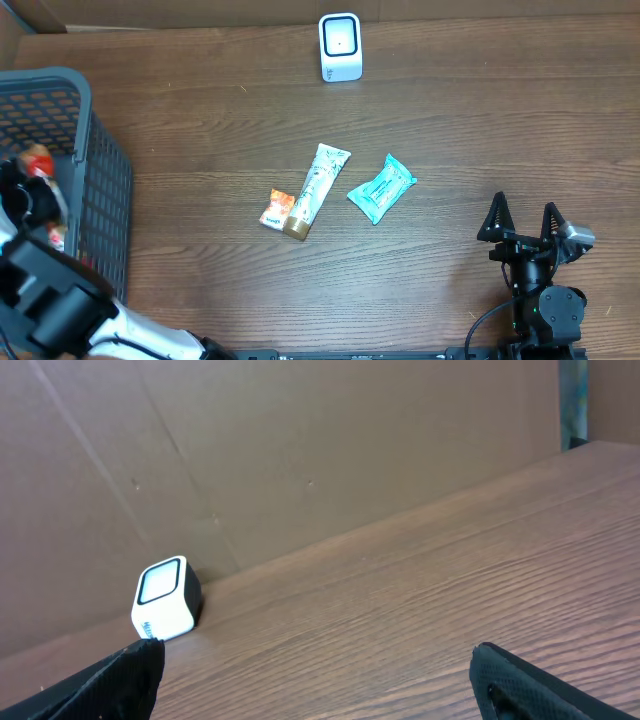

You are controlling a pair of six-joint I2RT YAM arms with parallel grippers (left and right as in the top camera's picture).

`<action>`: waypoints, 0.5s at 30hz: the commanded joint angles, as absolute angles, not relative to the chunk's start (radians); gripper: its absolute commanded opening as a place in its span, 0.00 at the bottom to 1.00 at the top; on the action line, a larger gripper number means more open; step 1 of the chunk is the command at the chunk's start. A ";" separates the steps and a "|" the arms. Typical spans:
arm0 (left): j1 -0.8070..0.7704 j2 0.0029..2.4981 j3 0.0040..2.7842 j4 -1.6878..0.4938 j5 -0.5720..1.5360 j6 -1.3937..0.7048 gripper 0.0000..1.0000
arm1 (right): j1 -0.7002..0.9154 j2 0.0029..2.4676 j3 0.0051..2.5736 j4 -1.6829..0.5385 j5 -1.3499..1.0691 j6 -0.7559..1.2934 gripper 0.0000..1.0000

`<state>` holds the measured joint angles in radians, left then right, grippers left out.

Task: Scan the item barcode
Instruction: 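Grasp the long spaghetti pack in the basket with the left gripper, then lift the spaghetti pack out and lower it left of the orange box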

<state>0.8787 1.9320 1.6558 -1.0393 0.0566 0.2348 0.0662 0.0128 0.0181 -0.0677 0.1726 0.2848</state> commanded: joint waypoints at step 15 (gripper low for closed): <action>0.749 1.370 1.743 -0.872 0.093 0.089 0.04 | 0.067 0.004 0.008 -0.062 0.183 0.287 1.00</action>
